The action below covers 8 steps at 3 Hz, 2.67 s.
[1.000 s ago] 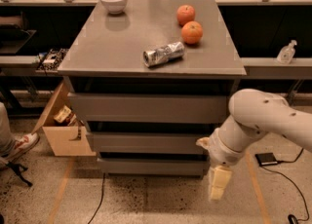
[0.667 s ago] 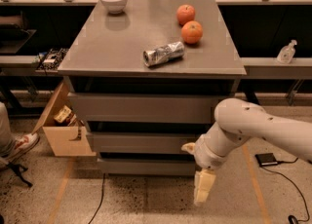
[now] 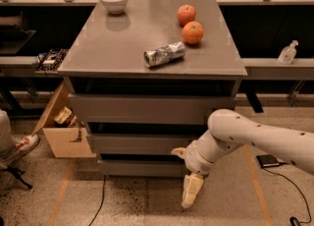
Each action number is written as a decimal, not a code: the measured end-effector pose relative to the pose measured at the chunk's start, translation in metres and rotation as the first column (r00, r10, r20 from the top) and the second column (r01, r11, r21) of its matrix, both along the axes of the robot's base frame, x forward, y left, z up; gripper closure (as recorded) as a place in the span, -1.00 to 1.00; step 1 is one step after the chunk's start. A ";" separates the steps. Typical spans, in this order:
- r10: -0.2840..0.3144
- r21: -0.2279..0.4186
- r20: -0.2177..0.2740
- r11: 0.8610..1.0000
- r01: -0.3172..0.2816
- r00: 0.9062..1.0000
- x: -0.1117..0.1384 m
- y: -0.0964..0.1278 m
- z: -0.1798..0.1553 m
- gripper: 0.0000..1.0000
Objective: Open middle drawer
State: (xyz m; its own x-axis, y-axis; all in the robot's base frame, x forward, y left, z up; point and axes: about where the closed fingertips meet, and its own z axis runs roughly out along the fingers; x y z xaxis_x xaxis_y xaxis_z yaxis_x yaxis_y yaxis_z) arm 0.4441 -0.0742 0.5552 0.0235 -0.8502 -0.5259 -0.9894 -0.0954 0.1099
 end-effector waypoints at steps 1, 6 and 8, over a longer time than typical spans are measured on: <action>-0.032 -0.045 0.061 0.998 0.034 0.998 0.023 -0.007 -0.015 -1.00; -0.218 -0.100 0.340 0.959 0.266 0.915 0.158 -0.031 -0.090 -1.00; -0.248 -0.077 0.327 0.955 0.287 0.912 0.179 -0.039 -0.116 -1.00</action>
Offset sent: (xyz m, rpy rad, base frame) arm 0.1092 -0.0260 -0.0472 -0.1315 -0.2664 -0.1282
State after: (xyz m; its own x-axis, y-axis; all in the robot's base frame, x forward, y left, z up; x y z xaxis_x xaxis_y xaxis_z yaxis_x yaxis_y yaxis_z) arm 0.6235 -0.1130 0.4393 -0.0687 -0.9040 -0.4220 -0.9618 0.1723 -0.2126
